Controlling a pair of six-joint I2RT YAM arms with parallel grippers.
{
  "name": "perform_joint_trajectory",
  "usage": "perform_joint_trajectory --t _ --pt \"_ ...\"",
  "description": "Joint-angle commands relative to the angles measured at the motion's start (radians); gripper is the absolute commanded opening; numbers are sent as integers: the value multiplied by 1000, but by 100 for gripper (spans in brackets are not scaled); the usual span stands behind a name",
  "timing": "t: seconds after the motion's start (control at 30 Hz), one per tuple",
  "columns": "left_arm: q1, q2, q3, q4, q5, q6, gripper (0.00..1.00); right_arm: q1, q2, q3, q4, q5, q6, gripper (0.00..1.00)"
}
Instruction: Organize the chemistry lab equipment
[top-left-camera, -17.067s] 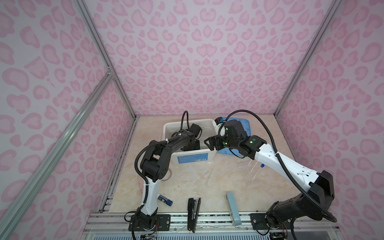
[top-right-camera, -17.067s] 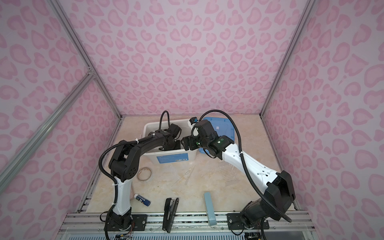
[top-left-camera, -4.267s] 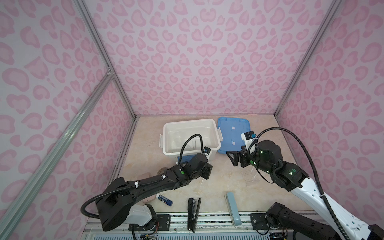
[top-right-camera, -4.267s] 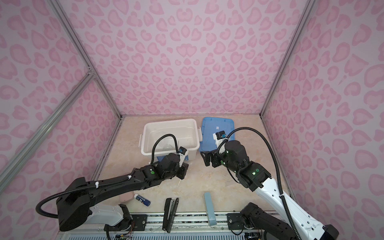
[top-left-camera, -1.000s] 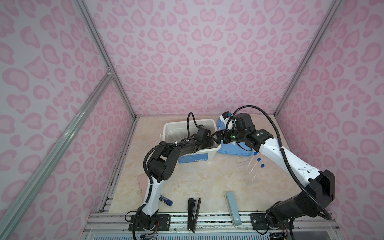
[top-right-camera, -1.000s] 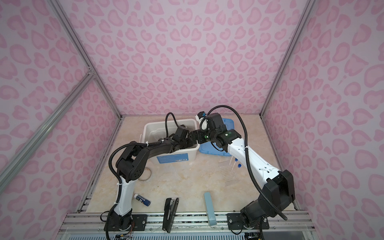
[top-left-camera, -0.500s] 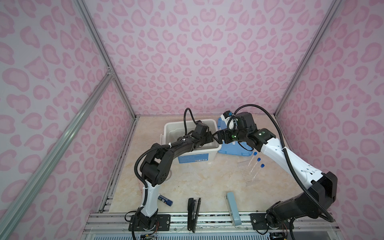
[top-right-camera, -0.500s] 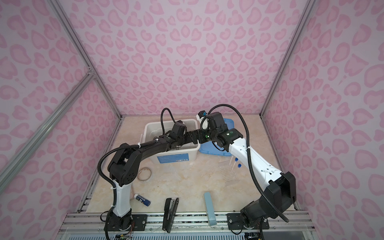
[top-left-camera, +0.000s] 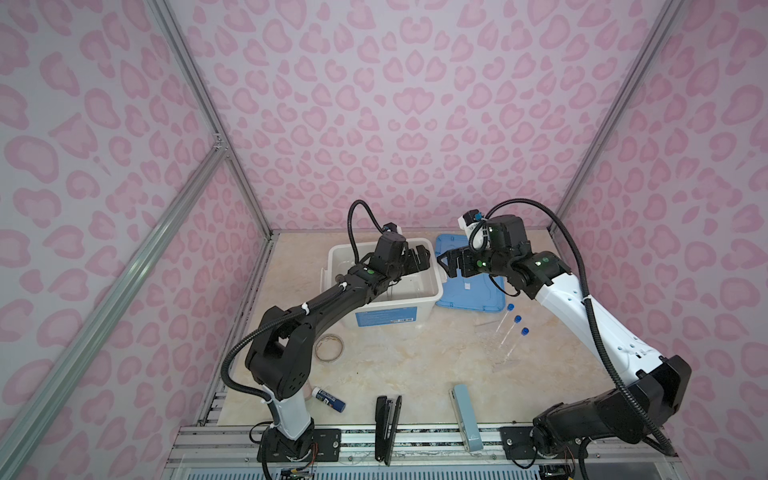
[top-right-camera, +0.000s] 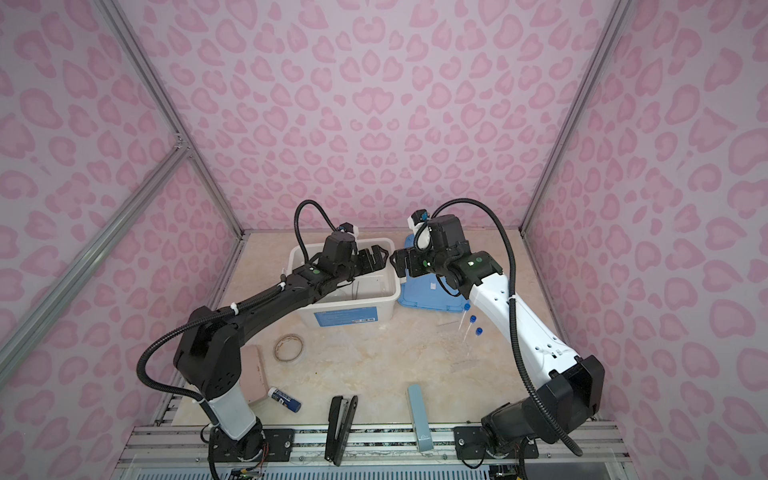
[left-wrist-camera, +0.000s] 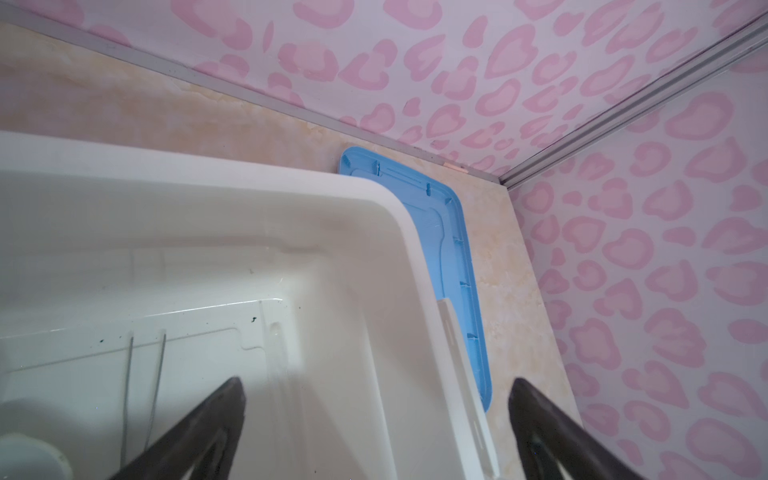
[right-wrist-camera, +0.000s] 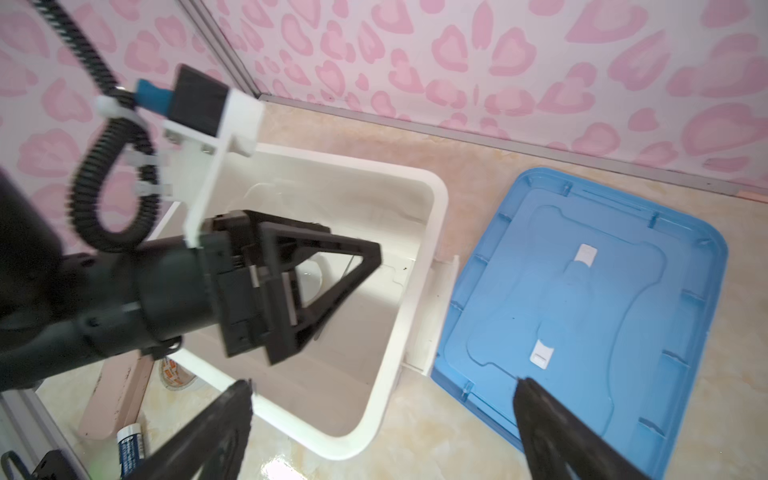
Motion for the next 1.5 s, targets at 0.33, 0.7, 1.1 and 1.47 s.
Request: perform_joint_trajectory --t 0.33,0.7,1.1,1.47 --pt "22 -236 -68 -74 226 94 97 -217 15 -40 -53 105 28 98" --pt "19 -223 -60 -76 432 145 97 -367 146 -81 -32 153 11 92" --pt "11 -231 -119 -53 486 142 97 -441 421 11 -55 151 -26 70" --pt "11 -261 -154 -83 454 165 98 -449 604 109 -44 124 -25 48"
